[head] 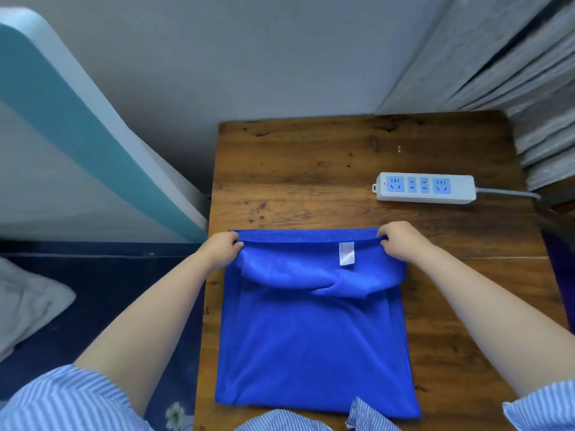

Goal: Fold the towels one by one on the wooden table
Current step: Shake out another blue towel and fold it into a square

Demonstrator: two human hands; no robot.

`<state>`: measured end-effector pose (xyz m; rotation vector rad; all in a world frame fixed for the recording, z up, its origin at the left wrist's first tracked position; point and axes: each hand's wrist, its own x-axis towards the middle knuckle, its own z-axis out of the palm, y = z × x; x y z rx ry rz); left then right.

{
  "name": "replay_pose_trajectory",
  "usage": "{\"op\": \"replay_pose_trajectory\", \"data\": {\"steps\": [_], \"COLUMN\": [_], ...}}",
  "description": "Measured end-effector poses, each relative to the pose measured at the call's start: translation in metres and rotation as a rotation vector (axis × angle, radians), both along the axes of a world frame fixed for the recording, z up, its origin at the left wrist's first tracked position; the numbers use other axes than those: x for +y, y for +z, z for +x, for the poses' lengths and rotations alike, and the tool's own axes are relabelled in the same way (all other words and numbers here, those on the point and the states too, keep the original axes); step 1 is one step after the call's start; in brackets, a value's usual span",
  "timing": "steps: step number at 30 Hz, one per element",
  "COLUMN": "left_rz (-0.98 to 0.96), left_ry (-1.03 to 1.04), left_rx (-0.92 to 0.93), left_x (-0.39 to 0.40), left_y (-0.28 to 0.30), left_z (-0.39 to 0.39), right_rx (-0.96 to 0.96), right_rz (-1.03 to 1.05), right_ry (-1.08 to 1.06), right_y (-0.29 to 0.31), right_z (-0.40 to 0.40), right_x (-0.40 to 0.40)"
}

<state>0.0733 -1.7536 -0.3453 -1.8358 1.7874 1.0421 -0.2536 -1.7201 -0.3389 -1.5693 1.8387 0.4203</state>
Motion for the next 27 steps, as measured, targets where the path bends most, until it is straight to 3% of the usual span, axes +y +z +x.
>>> {"op": "replay_pose_trajectory", "data": {"steps": [4,7,14,19,27], "left_rz": [-0.218,-0.274,-0.225,-0.226,-0.121], "left_ry": [-0.003,-0.028,-0.188,-0.159,-0.236], "left_rx": [-0.089,-0.083,-0.036,0.044,0.010], "left_x": [-0.007,-0.008,-0.013,-0.012,-0.017], "left_y": [-0.012,-0.021,-0.032,-0.027,0.004], "left_z": [0.002,0.000,0.002,0.010,0.018], "right_rx": [0.084,0.096,-0.025,-0.096,-0.185], "right_rz": [-0.148,-0.162,-0.129,-0.036,0.043], "right_ry": [0.002,-0.029,-0.100,-0.076,-0.066], "right_y": [-0.010,-0.013,-0.021,-0.020,0.015], "right_z": [-0.003,-0.007,-0.012,-0.015,-0.027], "right_x": [-0.002,-0.003,-0.013,-0.022,-0.022]}}
